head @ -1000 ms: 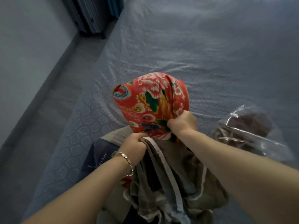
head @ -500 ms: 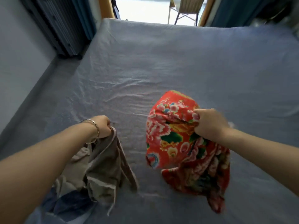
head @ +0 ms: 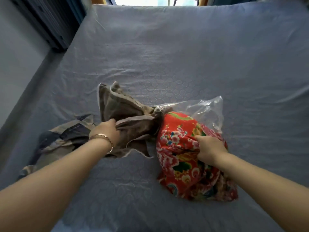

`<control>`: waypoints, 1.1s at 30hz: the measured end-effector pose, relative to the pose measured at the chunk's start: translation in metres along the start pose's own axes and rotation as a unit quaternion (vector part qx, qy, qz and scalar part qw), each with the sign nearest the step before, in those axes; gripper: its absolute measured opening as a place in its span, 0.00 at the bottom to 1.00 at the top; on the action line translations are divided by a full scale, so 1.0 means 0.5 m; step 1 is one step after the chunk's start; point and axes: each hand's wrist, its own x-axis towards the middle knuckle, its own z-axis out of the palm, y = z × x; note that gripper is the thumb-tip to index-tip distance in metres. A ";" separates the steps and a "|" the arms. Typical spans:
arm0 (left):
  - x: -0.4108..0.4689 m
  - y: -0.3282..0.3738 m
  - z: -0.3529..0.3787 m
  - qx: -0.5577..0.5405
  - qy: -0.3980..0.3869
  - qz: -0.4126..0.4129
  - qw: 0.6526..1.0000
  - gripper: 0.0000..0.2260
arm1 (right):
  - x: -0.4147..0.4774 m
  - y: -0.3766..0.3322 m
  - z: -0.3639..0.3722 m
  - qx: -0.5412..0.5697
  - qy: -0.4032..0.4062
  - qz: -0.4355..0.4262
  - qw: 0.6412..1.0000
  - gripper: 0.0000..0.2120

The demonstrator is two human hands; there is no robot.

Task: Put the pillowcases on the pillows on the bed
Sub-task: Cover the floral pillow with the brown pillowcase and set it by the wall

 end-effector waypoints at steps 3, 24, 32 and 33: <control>-0.013 0.038 0.101 0.008 0.012 0.038 0.999 0.13 | 0.028 0.012 0.057 0.038 -0.025 0.022 0.999 0.36; 0.019 0.063 0.293 -0.184 0.061 0.133 0.972 0.13 | 0.299 0.112 0.088 0.008 -0.208 0.077 0.975 0.49; 0.040 0.065 0.304 -0.020 -0.127 0.021 0.991 0.21 | 0.320 0.160 0.113 0.155 -0.123 0.174 0.965 0.47; 0.044 0.068 0.306 -0.068 -0.119 0.000 0.991 0.22 | 0.323 0.157 0.111 0.150 -0.126 0.167 0.966 0.47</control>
